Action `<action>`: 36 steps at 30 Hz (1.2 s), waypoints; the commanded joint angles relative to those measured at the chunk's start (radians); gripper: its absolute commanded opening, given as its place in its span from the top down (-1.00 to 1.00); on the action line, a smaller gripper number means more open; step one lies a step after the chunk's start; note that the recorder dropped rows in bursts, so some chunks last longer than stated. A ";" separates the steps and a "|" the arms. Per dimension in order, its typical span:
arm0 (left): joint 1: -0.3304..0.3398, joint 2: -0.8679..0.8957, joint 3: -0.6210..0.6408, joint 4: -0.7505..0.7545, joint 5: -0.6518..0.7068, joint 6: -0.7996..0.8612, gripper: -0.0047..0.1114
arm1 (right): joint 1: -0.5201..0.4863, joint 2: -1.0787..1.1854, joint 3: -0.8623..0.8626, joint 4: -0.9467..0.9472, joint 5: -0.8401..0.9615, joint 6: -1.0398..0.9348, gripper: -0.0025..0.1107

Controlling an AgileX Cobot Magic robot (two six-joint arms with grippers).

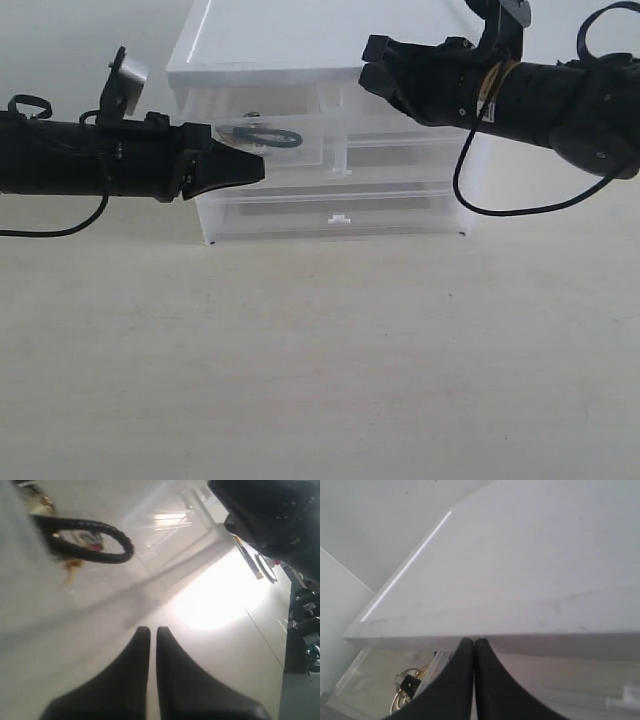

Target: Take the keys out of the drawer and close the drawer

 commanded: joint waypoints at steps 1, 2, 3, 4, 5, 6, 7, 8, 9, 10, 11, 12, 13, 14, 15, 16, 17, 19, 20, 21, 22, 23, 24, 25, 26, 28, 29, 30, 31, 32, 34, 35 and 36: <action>-0.008 -0.016 0.003 -0.003 0.044 0.010 0.84 | -0.016 0.043 -0.016 0.144 0.031 -0.067 0.96; -0.008 -0.016 0.003 0.002 0.056 0.010 0.84 | -0.016 0.053 -0.018 0.152 0.022 -0.069 0.96; -0.008 -0.016 0.003 0.009 0.065 0.010 0.84 | -0.016 0.060 -0.021 0.156 0.018 -0.074 0.96; -0.008 -0.016 0.003 0.011 0.067 0.010 0.84 | -0.016 0.067 -0.030 0.156 0.018 -0.077 0.96; -0.008 -0.016 0.003 0.015 0.067 0.010 0.84 | -0.016 0.072 -0.035 0.156 0.018 -0.077 0.96; -0.008 -0.018 0.003 0.020 0.058 0.010 0.84 | -0.016 0.078 -0.044 0.156 0.018 -0.077 0.96; -0.008 -0.020 0.003 0.030 0.048 0.007 0.84 | -0.016 0.080 -0.046 0.156 0.018 -0.075 0.96; -0.008 -0.022 0.003 0.040 0.036 0.002 0.84 | -0.016 0.080 -0.051 0.154 0.018 -0.075 0.96; -0.008 -0.026 0.003 0.051 0.019 -0.004 0.84 | -0.016 0.080 -0.053 0.149 0.018 -0.075 0.96; -0.008 -0.030 0.003 0.061 -0.004 -0.011 0.84 | -0.016 0.080 -0.053 0.149 0.018 -0.075 0.96; -0.008 -0.035 0.008 0.063 -0.020 -0.014 0.84 | -0.016 0.080 -0.053 0.149 0.015 -0.075 0.96; -0.008 -0.056 0.025 0.063 -0.042 -0.009 0.84 | -0.016 0.080 -0.053 0.137 0.013 -0.075 0.96; -0.008 -0.070 0.034 0.063 -0.047 0.001 0.84 | -0.016 0.080 -0.053 0.128 0.013 -0.075 0.96; -0.008 -0.107 0.060 0.063 -0.065 0.028 0.84 | -0.016 0.080 -0.053 0.111 0.013 -0.075 0.96; -0.008 -0.125 0.075 0.072 -0.083 0.033 0.84 | -0.016 0.080 -0.053 0.106 0.013 -0.075 0.96; -0.008 -0.176 0.097 0.127 -0.142 0.035 0.84 | -0.016 0.080 -0.053 0.085 0.013 -0.075 0.96; -0.008 -0.198 0.104 0.162 -0.165 0.035 0.84 | -0.016 0.080 -0.053 0.078 0.013 -0.075 0.96; -0.008 -0.278 0.119 0.279 -0.179 0.021 0.84 | -0.016 0.080 -0.053 0.040 0.013 -0.071 0.96; -0.008 -0.335 0.119 0.332 -0.160 0.023 0.84 | -0.016 0.076 -0.053 0.012 0.009 -0.065 0.96; -0.008 -0.380 0.119 0.334 -0.158 0.058 0.84 | -0.016 0.076 -0.053 0.003 0.009 -0.058 0.96; -0.008 -0.418 0.117 0.334 -0.161 0.108 0.84 | -0.016 0.076 -0.053 -0.018 0.009 -0.031 0.96; -0.008 -0.451 0.103 0.354 -0.168 0.110 0.83 | -0.016 0.076 -0.053 -0.042 0.006 -0.007 0.96; -0.008 -0.478 0.082 0.402 -0.175 0.111 0.75 | -0.016 0.076 -0.053 -0.059 0.001 0.004 0.96; -0.008 -0.493 0.058 0.443 -0.187 0.119 0.59 | -0.016 0.076 -0.053 -0.080 0.001 0.018 0.96; -0.008 -0.496 0.033 0.455 -0.202 0.131 0.36 | -0.016 0.076 -0.053 -0.101 -0.005 0.043 0.96; -0.008 -0.489 0.005 0.455 -0.233 0.143 -0.11 | -0.016 0.076 -0.053 -0.136 -0.016 0.064 0.96; -0.008 -0.480 -0.004 0.457 -0.233 0.156 -0.26 | -0.016 0.076 -0.053 -0.146 -0.018 0.066 0.96; -0.008 -0.473 -0.010 0.457 -0.233 0.169 -0.32 | -0.016 0.076 -0.053 -0.148 -0.018 0.066 0.96; -0.008 -0.465 -0.020 0.461 -0.236 0.182 -0.32 | -0.016 0.076 -0.053 -0.153 -0.018 0.066 0.96; -0.008 -0.449 -0.033 0.474 -0.236 0.194 -0.29 | -0.016 0.076 -0.053 -0.162 -0.018 0.064 0.96; -0.010 -0.423 -0.055 0.519 -0.221 0.166 -0.19 | -0.016 0.074 -0.053 -0.184 -0.020 0.055 0.96; -0.010 -0.400 -0.082 0.585 -0.192 0.110 -0.13 | -0.016 0.073 -0.053 -0.197 -0.017 0.055 0.96; -0.010 -0.383 -0.104 0.639 -0.173 0.049 -0.10 | -0.016 0.072 -0.053 -0.212 -0.012 0.050 0.96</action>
